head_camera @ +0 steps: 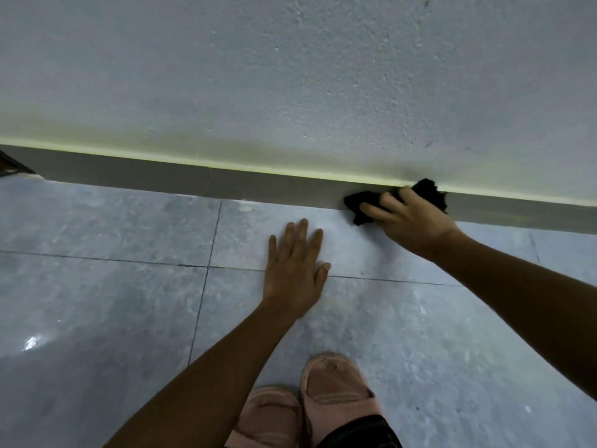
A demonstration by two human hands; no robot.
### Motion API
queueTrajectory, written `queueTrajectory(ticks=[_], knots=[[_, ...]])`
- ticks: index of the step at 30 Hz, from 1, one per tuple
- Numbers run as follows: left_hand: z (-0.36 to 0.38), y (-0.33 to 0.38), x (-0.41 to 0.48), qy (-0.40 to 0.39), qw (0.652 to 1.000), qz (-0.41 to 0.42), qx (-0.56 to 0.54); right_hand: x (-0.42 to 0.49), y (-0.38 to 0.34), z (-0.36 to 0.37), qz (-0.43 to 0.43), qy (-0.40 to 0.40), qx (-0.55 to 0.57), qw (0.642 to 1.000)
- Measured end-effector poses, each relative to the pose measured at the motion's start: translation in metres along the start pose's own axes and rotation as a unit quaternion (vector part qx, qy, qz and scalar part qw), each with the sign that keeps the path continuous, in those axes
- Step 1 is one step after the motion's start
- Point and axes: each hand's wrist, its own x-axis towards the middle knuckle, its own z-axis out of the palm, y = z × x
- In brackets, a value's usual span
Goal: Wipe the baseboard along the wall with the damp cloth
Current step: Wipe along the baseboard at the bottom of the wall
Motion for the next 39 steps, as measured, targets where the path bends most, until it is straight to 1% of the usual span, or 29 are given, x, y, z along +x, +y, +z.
queueTrajectory(ticks=[3,6,8,9,11,13,15,19,22,24,27,29,30,33,36,38,39], knots=[[0.006,0.009,0.007,-0.033,0.999,0.029,-0.004,-0.031,0.010,0.017,0.044,0.023,-0.017,0.999],[0.014,0.009,0.006,-0.027,0.999,0.034,0.012,-0.036,0.018,0.019,0.088,0.095,-0.008,0.992],[0.016,0.007,0.005,-0.024,0.998,0.042,0.029,-0.025,0.017,0.015,0.100,0.139,0.007,0.985],[0.015,0.006,0.006,-0.021,0.998,0.045,0.029,-0.017,0.015,0.011,0.096,0.149,0.011,0.984],[0.014,0.003,0.006,-0.018,0.998,0.050,0.021,-0.001,0.010,0.004,0.062,0.138,0.007,0.988],[0.014,0.002,0.005,-0.018,0.998,0.056,0.026,0.007,0.004,0.002,0.022,0.092,0.003,0.996],[0.015,0.002,0.005,-0.018,0.998,0.055,0.034,0.004,0.001,0.003,0.003,0.046,-0.002,0.999],[0.015,0.006,0.005,-0.022,0.998,0.042,0.040,-0.020,0.008,0.021,-0.017,0.021,-0.034,0.999],[0.016,0.009,0.004,-0.021,0.999,0.031,0.036,-0.049,0.015,0.046,0.000,0.020,-0.051,0.998],[0.016,0.010,0.004,-0.020,0.999,0.027,0.035,-0.061,0.023,0.051,0.031,0.049,-0.052,0.997],[0.016,0.013,0.004,-0.022,0.999,0.019,0.044,-0.053,0.024,0.042,0.091,0.116,0.003,0.989],[0.016,0.017,0.004,-0.019,0.999,0.012,0.049,-0.038,0.019,0.030,0.105,0.148,0.040,0.983],[0.016,0.018,0.004,-0.017,0.999,0.010,0.051,-0.030,0.016,0.024,0.100,0.151,0.050,0.982],[0.017,0.020,0.004,-0.014,0.998,0.006,0.058,-0.016,0.009,0.017,0.059,0.106,0.058,0.991],[0.018,0.023,0.010,-0.011,0.998,0.032,0.060,-0.026,0.005,0.028,0.027,0.046,0.055,0.997],[0.020,0.026,0.018,-0.012,0.997,0.055,0.061,-0.038,0.006,0.029,0.074,0.023,0.094,0.993],[0.020,0.030,0.020,-0.020,0.996,0.062,0.065,-0.046,0.003,0.028,0.123,0.012,0.130,0.984]])
